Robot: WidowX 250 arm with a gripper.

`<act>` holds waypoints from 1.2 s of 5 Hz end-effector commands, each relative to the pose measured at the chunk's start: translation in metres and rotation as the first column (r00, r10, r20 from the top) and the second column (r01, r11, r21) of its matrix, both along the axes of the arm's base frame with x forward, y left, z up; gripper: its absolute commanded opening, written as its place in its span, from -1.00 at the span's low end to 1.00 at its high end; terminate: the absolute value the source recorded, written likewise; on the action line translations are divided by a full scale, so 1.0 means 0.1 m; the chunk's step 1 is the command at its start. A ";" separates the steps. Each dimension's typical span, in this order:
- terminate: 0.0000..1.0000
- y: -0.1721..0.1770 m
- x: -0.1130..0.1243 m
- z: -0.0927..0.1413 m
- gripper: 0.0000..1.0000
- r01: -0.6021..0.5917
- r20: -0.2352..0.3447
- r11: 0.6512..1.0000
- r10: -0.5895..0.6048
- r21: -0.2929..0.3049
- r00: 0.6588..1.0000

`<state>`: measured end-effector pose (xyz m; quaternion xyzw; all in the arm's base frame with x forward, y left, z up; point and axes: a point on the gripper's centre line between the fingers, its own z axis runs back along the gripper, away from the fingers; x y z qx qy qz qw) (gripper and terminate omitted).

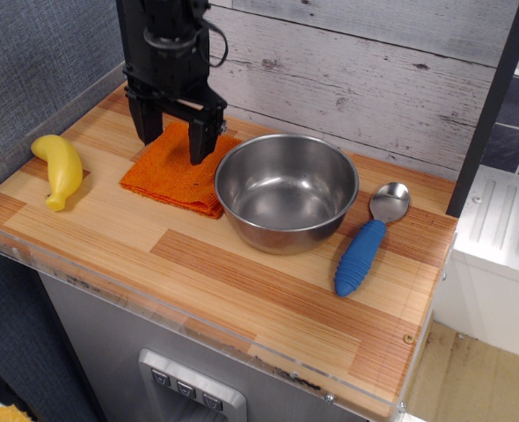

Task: Move the orange cloth to the front of the table

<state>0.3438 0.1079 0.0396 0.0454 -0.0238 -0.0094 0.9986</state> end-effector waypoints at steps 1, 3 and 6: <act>-1.00 0.10 0.21 0.00 1.00 -0.010 0.075 1.000 0.010 -0.002 0.997; -1.00 0.11 0.18 -0.16 1.00 -0.039 0.102 0.995 0.048 -0.096 0.994; -1.00 -0.03 -0.23 -0.54 1.00 0.048 -0.015 0.997 -0.049 -0.068 0.999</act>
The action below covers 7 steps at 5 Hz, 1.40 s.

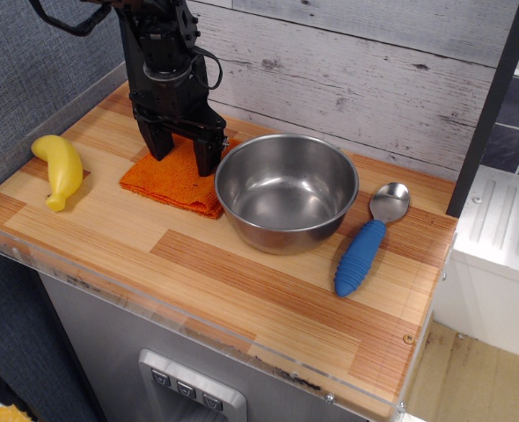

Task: Move the orange cloth to the front of the table

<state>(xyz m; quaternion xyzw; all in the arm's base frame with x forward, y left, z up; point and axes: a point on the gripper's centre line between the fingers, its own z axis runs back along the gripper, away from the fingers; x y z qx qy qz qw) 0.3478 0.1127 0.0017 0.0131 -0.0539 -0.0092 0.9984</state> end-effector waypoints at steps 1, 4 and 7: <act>-1.00 -0.11 -0.54 -0.15 1.00 0.056 -0.089 0.998 -0.057 -0.017 0.994; -1.00 -0.02 -1.32 -0.10 1.00 0.066 -0.106 0.997 -0.069 -0.032 0.992; -1.00 -0.04 -0.89 0.42 1.00 0.030 0.029 0.997 -0.028 -0.075 0.999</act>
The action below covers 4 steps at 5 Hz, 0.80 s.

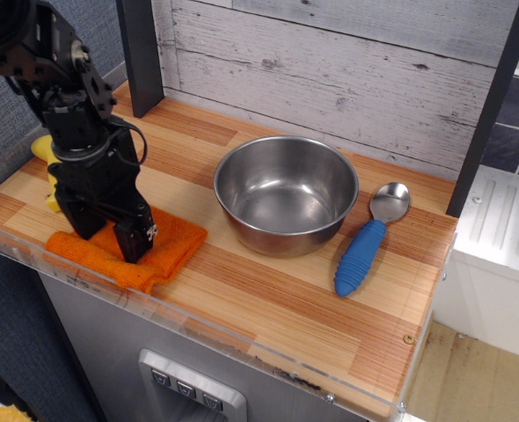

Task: Move the orange cloth to the front of the table

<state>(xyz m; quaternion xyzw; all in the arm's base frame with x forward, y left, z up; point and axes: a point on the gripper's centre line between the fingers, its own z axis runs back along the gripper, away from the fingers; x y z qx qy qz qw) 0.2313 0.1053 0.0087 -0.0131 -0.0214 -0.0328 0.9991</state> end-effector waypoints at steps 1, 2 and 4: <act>-1.00 0.00 0.43 0.64 1.00 -0.025 0.159 0.999 0.031 -0.041 0.987; -1.00 -0.04 0.53 0.85 1.00 -0.009 0.195 1.000 0.014 -0.030 0.981; -1.00 -0.08 0.65 1.22 1.00 -0.027 0.160 0.999 0.023 0.025 0.987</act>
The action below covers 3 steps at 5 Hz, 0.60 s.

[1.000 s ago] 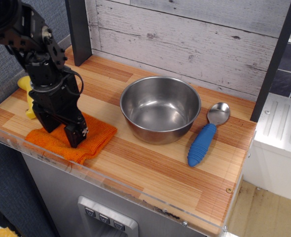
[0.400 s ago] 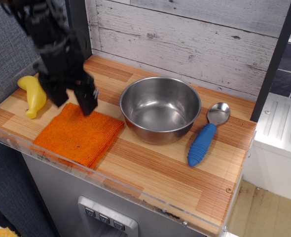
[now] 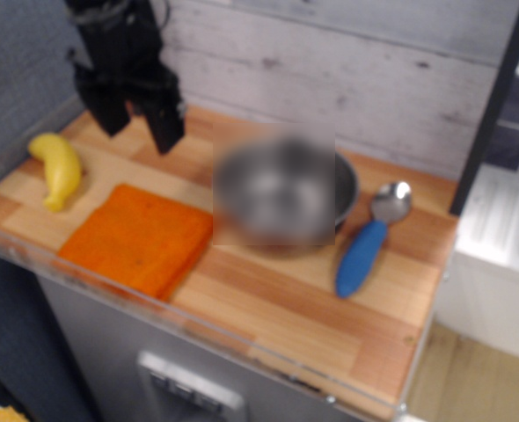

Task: Move the orange cloth to the front of the table

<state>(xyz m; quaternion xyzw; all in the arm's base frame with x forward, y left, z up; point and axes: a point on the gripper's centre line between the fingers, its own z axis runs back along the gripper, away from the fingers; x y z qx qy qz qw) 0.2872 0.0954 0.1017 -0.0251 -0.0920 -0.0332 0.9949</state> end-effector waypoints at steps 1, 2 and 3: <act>-1.00 -0.01 0.18 0.32 1.00 -0.017 -0.003 0.996 0.018 0.084 1.000; -1.00 -0.05 0.25 0.32 1.00 0.004 -0.017 0.995 -0.002 0.103 1.000; -1.00 -0.05 0.25 0.32 1.00 0.004 -0.017 0.995 -0.002 0.103 1.000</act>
